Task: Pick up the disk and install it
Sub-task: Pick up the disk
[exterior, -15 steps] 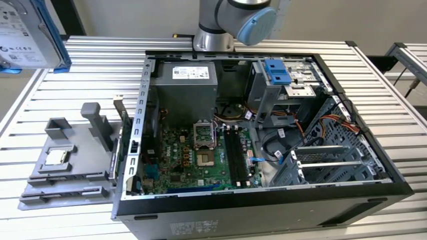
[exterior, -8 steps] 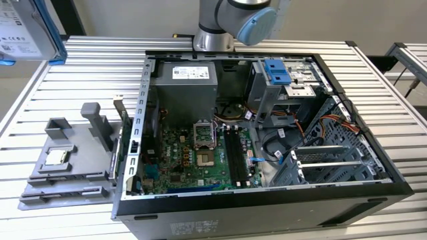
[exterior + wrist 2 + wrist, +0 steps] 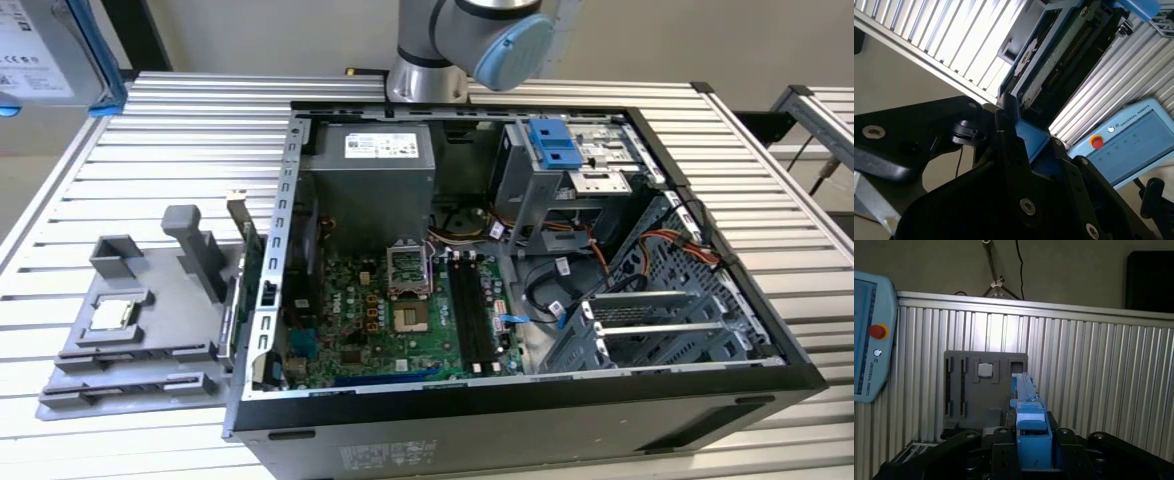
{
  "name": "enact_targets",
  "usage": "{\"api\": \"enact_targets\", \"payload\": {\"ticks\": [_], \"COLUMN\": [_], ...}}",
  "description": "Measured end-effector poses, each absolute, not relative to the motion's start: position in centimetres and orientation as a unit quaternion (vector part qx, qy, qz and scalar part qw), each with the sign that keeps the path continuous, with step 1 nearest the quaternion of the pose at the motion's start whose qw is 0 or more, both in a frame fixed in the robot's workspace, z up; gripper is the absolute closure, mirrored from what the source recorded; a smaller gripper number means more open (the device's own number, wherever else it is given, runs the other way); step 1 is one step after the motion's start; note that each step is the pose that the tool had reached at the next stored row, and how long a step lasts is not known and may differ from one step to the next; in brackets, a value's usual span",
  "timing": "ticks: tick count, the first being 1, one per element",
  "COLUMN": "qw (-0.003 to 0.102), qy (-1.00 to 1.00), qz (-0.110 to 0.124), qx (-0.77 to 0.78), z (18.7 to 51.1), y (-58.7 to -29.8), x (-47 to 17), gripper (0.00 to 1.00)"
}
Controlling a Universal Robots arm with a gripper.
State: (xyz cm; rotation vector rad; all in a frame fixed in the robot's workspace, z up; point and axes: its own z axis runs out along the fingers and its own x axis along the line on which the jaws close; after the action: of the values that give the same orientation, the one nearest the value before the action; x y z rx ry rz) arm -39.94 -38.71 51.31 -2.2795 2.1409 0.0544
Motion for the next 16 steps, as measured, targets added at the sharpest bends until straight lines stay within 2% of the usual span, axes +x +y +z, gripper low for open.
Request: {"api": "enact_targets", "payload": {"ticks": [16], "qw": [0.007], "qy": [0.684], "qz": [0.017], "qx": [-0.729], "z": [51.84], "y": [-38.72], "x": [-39.04], "gripper": [1.0]}}
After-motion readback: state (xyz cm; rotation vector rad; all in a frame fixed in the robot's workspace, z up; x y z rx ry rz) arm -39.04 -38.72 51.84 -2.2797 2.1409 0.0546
